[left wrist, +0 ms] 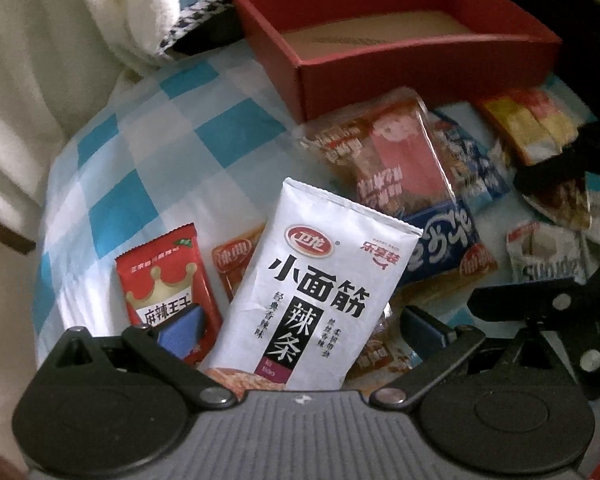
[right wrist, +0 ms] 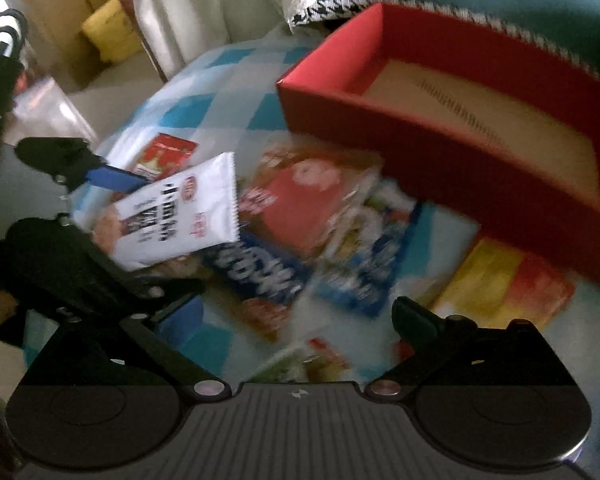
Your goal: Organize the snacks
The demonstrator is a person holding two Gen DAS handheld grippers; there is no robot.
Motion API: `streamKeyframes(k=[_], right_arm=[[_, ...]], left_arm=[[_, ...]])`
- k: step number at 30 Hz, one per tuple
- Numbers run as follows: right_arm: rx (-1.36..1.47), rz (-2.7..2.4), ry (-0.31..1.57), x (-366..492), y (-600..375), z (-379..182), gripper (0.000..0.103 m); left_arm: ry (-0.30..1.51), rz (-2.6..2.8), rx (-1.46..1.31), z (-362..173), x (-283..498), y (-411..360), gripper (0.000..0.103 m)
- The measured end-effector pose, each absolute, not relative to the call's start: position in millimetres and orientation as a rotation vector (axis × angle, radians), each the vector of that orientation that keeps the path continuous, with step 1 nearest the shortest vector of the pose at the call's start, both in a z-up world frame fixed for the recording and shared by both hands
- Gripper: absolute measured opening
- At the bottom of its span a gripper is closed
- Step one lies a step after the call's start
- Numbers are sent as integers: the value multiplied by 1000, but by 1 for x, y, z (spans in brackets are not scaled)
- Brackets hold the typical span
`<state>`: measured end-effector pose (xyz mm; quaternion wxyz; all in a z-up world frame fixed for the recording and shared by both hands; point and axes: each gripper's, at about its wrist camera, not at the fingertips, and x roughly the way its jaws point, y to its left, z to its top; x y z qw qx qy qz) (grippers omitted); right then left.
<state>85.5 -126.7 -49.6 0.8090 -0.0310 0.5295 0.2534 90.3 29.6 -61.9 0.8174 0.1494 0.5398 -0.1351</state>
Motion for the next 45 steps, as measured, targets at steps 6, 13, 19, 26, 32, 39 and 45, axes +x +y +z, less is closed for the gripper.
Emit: streamKeyframes(k=[6,13,19,26,32,39,45], right_arm=[[-41,500,1116,65,-137,-60,103],[-165,549,1188,40,-142,-64,103],[-153,527,1180,16,-137,-59,103],[-225,520,1143,5,-134,-60,103],[-249,457,1136,7,-133,-54,91],[-171,370,1120,22,-147,-49,65],[-176,366,1127,15,-146,-48,65]], left_arm=[[1104,-320,384,-55,84,25,99],[1163,-342,354,-61,81,30,99],[1189,-352,175,-49,77,50,98],[1172,-280,237,-58,84,45,98],[1124,-288,359,-61,78,29,100],[1130,-284,355,-56,77,23,77],[1134,-239,302,-47,68,26,57]])
